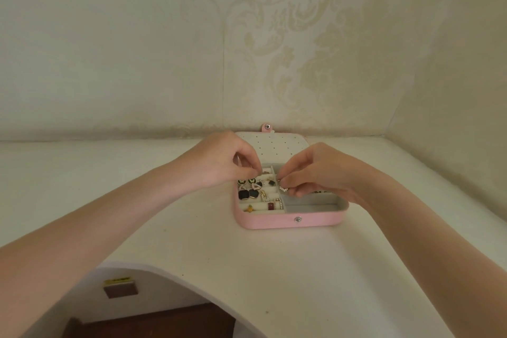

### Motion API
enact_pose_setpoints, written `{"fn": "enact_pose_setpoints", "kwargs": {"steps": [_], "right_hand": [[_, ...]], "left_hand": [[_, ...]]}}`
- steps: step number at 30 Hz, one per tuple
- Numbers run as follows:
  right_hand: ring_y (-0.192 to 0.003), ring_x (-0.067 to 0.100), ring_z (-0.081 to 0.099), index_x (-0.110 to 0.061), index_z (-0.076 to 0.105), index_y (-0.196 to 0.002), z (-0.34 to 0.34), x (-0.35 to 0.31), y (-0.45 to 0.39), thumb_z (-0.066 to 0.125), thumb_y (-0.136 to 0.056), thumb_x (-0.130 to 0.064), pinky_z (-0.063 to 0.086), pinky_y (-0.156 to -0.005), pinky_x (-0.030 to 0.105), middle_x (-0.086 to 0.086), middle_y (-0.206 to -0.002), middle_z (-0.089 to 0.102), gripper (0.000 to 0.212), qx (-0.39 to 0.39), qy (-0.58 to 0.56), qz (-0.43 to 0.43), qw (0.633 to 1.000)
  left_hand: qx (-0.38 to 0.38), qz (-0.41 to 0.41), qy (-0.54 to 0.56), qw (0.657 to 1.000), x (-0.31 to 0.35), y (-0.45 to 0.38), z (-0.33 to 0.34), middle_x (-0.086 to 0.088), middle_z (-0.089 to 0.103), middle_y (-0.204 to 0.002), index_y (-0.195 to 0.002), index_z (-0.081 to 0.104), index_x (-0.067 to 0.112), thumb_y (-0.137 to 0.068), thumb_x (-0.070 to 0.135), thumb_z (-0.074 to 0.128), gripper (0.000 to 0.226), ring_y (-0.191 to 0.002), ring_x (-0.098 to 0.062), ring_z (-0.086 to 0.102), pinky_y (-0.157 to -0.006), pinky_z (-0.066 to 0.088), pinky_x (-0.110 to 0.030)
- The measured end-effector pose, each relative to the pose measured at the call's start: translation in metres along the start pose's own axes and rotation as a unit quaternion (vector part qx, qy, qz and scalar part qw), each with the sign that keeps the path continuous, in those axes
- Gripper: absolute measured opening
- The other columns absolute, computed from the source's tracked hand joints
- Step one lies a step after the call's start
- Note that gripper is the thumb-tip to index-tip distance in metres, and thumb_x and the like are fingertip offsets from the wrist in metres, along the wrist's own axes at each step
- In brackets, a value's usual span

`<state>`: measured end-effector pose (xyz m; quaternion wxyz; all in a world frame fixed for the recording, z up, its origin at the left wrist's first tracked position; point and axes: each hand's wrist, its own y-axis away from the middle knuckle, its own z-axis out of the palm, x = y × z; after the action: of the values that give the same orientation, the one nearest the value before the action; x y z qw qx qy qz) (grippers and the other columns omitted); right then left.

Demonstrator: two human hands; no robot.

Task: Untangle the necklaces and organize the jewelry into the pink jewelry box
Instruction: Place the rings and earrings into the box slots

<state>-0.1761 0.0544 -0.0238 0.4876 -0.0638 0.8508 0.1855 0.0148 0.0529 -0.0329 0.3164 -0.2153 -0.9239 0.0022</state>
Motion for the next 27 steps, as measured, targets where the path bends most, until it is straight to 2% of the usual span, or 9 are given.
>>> {"fn": "enact_pose_setpoints", "kwargs": {"steps": [5, 10, 15, 21, 27], "right_hand": [[-0.05, 0.007, 0.059, -0.003, 0.069, -0.078, 0.0, 0.001, -0.001, 0.068, -0.078, 0.005, 0.048, -0.05, 0.014, 0.003, -0.058, 0.063, 0.008, -0.014, 0.002, 0.012, 1.0], [-0.053, 0.01, 0.057, -0.004, 0.069, -0.08, -0.002, 0.001, -0.003, 0.067, -0.079, 0.004, 0.048, -0.053, 0.014, 0.005, -0.059, 0.062, 0.008, -0.013, 0.013, 0.015, 1.0], [-0.054, 0.012, 0.055, -0.004, 0.069, -0.081, -0.005, 0.003, -0.004, 0.067, -0.079, 0.004, 0.048, -0.055, 0.015, 0.006, -0.06, 0.062, 0.009, -0.011, 0.009, 0.018, 1.0], [-0.054, 0.01, 0.056, -0.002, 0.069, -0.082, -0.005, 0.004, -0.008, 0.066, -0.08, 0.005, 0.049, -0.054, 0.015, 0.004, -0.058, 0.063, 0.008, -0.023, 0.031, 0.006, 0.999], [-0.056, 0.013, 0.055, -0.006, 0.069, -0.079, -0.005, 0.007, -0.011, 0.066, -0.08, 0.005, 0.047, -0.053, 0.014, 0.005, -0.06, 0.062, 0.011, -0.027, 0.03, 0.001, 0.999]], "left_hand": [[-0.032, 0.006, -0.043, 0.999, 0.002, 0.003, 0.01, 0.013, 0.054, -0.068, -0.084, 0.074, 0.029, -0.08, 0.022, 0.07, 0.009, -0.065, -0.008, 0.044, -0.061, 0.035, -0.025], [0.026, -0.001, -0.062, 0.998, -0.006, -0.007, 0.003, 0.012, 0.055, -0.069, -0.087, 0.075, 0.025, -0.081, 0.018, 0.068, 0.012, -0.058, 0.001, 0.045, -0.053, 0.031, -0.011], [-0.007, -0.001, -0.068, 0.998, -0.011, -0.018, 0.007, 0.008, 0.054, -0.069, -0.087, 0.075, 0.023, -0.08, 0.02, 0.07, 0.01, -0.055, 0.013, 0.044, -0.051, 0.032, -0.009], [-0.044, 0.013, -0.089, 0.995, -0.011, -0.028, 0.006, 0.007, 0.052, -0.066, -0.086, 0.075, 0.026, -0.077, 0.021, 0.072, 0.01, -0.054, 0.005, 0.044, -0.051, 0.031, -0.015], [-0.062, 0.008, -0.081, 0.995, -0.004, -0.031, 0.008, 0.012, 0.051, -0.056, -0.083, 0.076, 0.019, -0.077, 0.018, 0.073, 0.007, -0.048, 0.006, 0.045, -0.046, 0.031, -0.01]]}}
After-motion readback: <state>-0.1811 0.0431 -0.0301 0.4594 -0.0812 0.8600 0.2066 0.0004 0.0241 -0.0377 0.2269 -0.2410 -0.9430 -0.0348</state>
